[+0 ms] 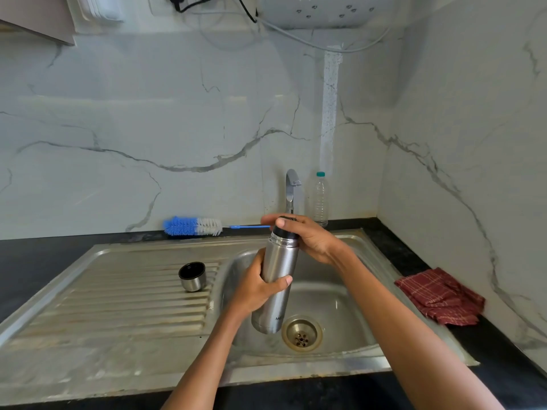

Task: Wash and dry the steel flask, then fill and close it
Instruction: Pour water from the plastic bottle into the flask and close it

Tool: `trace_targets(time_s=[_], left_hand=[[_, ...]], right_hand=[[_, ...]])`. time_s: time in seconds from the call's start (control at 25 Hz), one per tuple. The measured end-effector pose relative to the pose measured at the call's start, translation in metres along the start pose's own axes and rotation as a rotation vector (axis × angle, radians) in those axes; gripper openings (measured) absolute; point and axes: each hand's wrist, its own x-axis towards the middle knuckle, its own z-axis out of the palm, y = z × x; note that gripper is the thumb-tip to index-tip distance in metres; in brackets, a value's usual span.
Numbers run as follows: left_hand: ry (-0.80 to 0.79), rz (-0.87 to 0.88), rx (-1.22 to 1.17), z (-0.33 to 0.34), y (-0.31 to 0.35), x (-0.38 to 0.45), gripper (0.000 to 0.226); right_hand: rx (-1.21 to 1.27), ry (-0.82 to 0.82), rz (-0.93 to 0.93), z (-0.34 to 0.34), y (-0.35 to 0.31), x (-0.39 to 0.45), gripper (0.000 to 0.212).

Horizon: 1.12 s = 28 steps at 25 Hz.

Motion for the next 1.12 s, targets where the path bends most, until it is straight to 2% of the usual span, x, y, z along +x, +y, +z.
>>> trace_targets(time_s=[0.08, 0.2, 0.24, 0.28, 0.4, 0.48, 0.56, 0.64, 0.72, 0.8, 0.88, 0.96, 1.04, 1.12], left_hand=[[0.035, 0.004, 0.058, 0.005, 0.0, 0.001, 0.075], [0.139, -0.023, 0.219, 0.005, 0.004, 0.0, 0.078], [0.149, -0.033, 0.219, 0.004, 0.003, 0.0, 0.077], [0.142, -0.038, 0.173, 0.003, 0.0, 0.001, 0.076], [0.061, 0.005, -0.033, -0.003, -0.001, 0.002, 0.072], [0.0, 0.023, -0.104, -0.004, 0.001, 0.004, 0.073], [0.029, 0.005, -0.057, 0.003, 0.003, 0.004, 0.071], [0.149, -0.033, 0.127, 0.01, 0.005, 0.002, 0.07], [0.234, -0.056, 0.233, 0.011, 0.007, 0.001, 0.072], [0.232, -0.057, 0.126, 0.004, 0.003, 0.003, 0.069], [0.163, -0.055, -0.03, -0.008, 0.001, 0.004, 0.072], [0.029, -0.008, -0.135, -0.014, 0.003, 0.003, 0.075], [-0.036, 0.021, -0.139, -0.01, 0.006, 0.003, 0.073], [0.019, 0.001, -0.04, -0.005, 0.006, 0.004, 0.068]], right_hand=[[-0.051, 0.151, -0.009, 0.012, 0.002, -0.003, 0.037], [-0.068, 0.436, -0.027, 0.028, 0.007, -0.005, 0.043], [-0.064, 0.434, -0.025, 0.029, 0.008, -0.005, 0.045], [-0.048, 0.359, -0.015, 0.027, 0.007, -0.004, 0.044], [0.014, 0.061, 0.009, 0.011, 0.001, -0.003, 0.043], [0.009, 0.007, 0.01, 0.007, -0.002, -0.001, 0.045], [-0.037, 0.152, 0.033, 0.014, -0.003, 0.0, 0.041], [-0.03, 0.369, 0.041, 0.031, 0.001, 0.002, 0.035], [-0.006, 0.503, -0.003, 0.046, 0.009, 0.005, 0.041], [-0.063, 0.407, -0.011, 0.047, 0.007, 0.007, 0.046], [-0.066, 0.15, 0.02, 0.035, -0.001, 0.007, 0.049], [0.027, -0.045, 0.032, 0.021, -0.002, 0.008, 0.048], [0.071, -0.072, 0.015, 0.013, 0.002, 0.011, 0.044], [0.067, 0.053, 0.018, 0.015, 0.008, 0.011, 0.035]])
